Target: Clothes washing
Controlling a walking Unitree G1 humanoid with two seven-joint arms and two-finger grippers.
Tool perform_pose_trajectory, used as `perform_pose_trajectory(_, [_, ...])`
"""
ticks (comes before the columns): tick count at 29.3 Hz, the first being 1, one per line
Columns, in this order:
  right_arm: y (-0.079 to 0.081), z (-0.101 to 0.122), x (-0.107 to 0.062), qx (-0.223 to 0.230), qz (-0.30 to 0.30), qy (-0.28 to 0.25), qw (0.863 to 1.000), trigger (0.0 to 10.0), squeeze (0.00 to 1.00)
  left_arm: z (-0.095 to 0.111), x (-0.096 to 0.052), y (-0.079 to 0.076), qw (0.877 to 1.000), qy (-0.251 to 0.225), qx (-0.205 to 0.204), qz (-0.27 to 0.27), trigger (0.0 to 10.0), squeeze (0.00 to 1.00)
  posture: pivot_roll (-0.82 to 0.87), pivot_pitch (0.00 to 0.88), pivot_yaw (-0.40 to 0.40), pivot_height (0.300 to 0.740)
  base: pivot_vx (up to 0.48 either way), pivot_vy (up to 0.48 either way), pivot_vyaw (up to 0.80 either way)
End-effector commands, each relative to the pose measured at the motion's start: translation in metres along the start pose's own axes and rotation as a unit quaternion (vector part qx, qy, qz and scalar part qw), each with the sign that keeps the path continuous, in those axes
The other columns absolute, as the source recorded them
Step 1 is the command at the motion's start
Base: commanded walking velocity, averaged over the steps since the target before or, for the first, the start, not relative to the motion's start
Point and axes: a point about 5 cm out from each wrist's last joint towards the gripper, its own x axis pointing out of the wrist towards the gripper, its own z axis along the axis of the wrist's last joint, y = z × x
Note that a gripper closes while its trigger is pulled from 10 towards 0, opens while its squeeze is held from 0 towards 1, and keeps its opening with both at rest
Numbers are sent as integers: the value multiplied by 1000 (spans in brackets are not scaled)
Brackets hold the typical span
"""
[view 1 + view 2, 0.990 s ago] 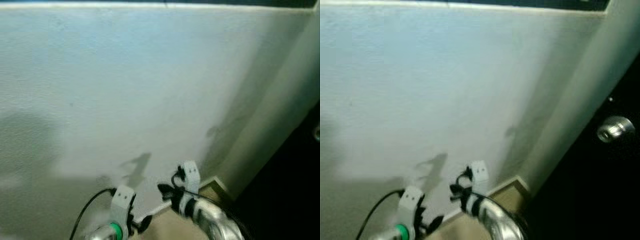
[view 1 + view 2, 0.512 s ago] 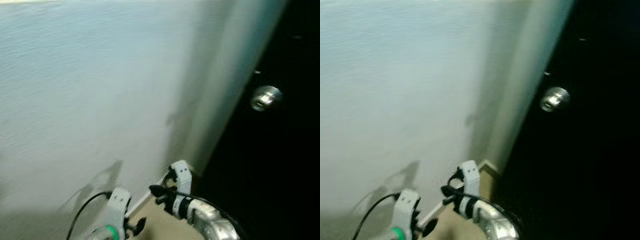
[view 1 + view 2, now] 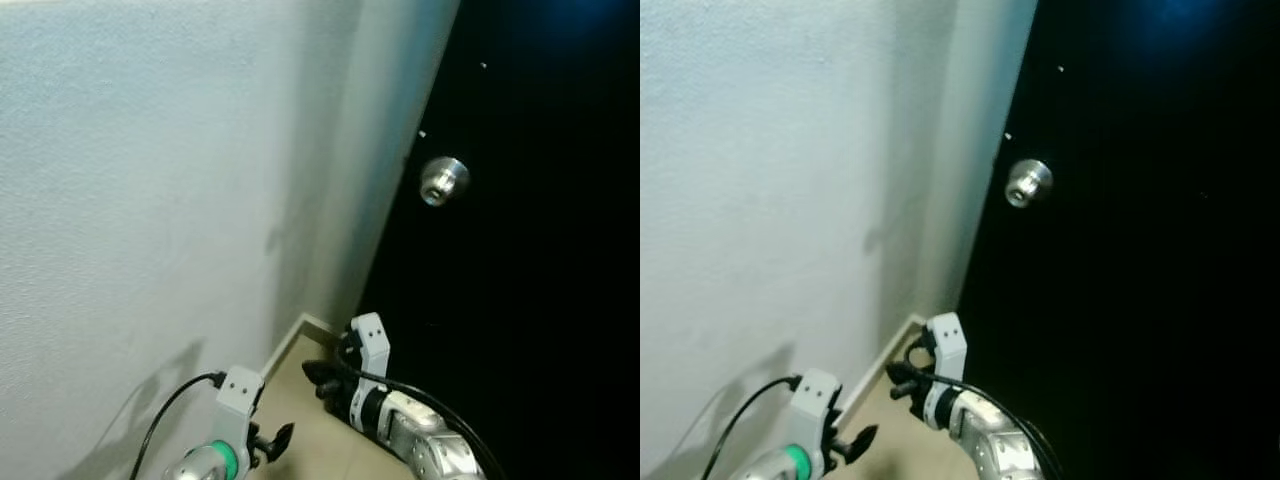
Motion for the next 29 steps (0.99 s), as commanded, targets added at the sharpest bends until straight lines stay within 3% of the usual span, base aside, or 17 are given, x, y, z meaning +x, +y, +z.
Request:
perform_pose_trajectory(1, [-4, -3, -2, -5, -12, 12, 1000, 10000, 0, -3, 2, -4, 1000, 7, -3, -5, 10000, 0, -20, 46, -4, 740, 0, 0, -800])
perform_pose_trajectory(12, [-8, -4, 2, -8, -14, 18, 1000, 10000, 0, 3, 9, -8, 1000, 4, -3, -21, 10000, 0, -23, 32, -10, 740, 0, 0, -800])
perform_pose_trajectory(16, [-6, -3, 3, -1, -11, 14, 1000, 10000, 0, 9, 4, -1, 1000, -28, -12, 7, 10000, 0, -12, 39, -14, 740, 0, 0, -800])
perform_pose_trajectory(21, [-4, -4, 4, 0, -10, 13, 1000, 10000, 0, 9, 3, 2, 999, -32, -15, 10, 10000, 0, -12, 41, -9, 740, 0, 0, -800])
perform_pose_trajectory(26, [-6, -3, 4, -31, -29, 17, 999, 10000, 0, 9, 4, 2, 999, -34, -8, 9, 10000, 0, -13, 41, -5, 740, 0, 0, -800])
perform_pose_trajectory(27, [-9, 11, 0, -77, -63, -31, 995, 10000, 0, 22, 0, 15, 994, -78, -35, 68, 10000, 0, -9, 41, -2, 740, 0, 0, -788])
perform_pose_trajectory(28, [-17, 20, -5, -86, -102, -60, 989, 10000, 0, 31, -3, 23, 988, -105, -47, 98, 10000, 0, -8, 44, -2, 740, 0, 0, -788])
perform_pose_trajectory(29, [-17, 20, -5, -86, -102, -60, 989, 10000, 0, 31, -3, 23, 988, -105, -47, 98, 10000, 0, -8, 44, -2, 740, 0, 0, -788])
